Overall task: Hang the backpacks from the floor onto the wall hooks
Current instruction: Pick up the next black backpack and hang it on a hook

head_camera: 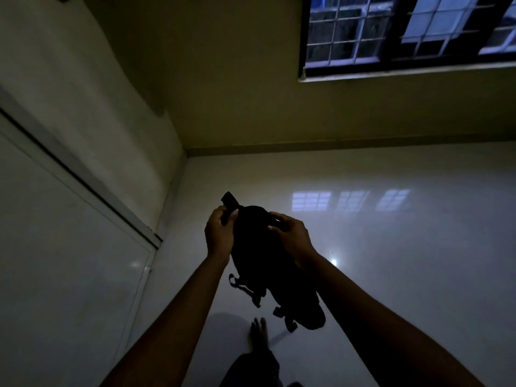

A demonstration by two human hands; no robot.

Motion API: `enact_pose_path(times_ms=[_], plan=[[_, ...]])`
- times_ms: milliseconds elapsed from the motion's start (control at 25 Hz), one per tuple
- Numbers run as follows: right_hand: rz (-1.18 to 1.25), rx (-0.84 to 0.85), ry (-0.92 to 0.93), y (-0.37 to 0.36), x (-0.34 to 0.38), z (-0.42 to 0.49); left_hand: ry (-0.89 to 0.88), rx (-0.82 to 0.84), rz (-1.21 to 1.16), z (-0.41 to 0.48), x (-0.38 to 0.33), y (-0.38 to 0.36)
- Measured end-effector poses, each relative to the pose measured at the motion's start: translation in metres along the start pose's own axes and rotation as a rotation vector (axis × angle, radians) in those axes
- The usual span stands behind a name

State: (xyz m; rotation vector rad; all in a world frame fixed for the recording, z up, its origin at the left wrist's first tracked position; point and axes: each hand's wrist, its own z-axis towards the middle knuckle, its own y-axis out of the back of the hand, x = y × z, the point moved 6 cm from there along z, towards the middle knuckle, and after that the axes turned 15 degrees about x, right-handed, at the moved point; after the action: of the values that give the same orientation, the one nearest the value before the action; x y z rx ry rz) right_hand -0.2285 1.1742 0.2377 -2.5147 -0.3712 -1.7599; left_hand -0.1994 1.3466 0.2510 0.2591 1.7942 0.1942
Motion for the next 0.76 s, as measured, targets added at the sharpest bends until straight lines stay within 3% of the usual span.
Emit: enact_pose_path(times_ms=[200,760], plan=[[0.020,0.023,0.043,0.021,0.029,0.059,-0.072,0.071,0.124,0.071,-0.031,0.013],[-0.084,0.115,0.268,0.062,0.187,0.255,-0.167,0.279,0.049,0.244,-0.149,0.056]])
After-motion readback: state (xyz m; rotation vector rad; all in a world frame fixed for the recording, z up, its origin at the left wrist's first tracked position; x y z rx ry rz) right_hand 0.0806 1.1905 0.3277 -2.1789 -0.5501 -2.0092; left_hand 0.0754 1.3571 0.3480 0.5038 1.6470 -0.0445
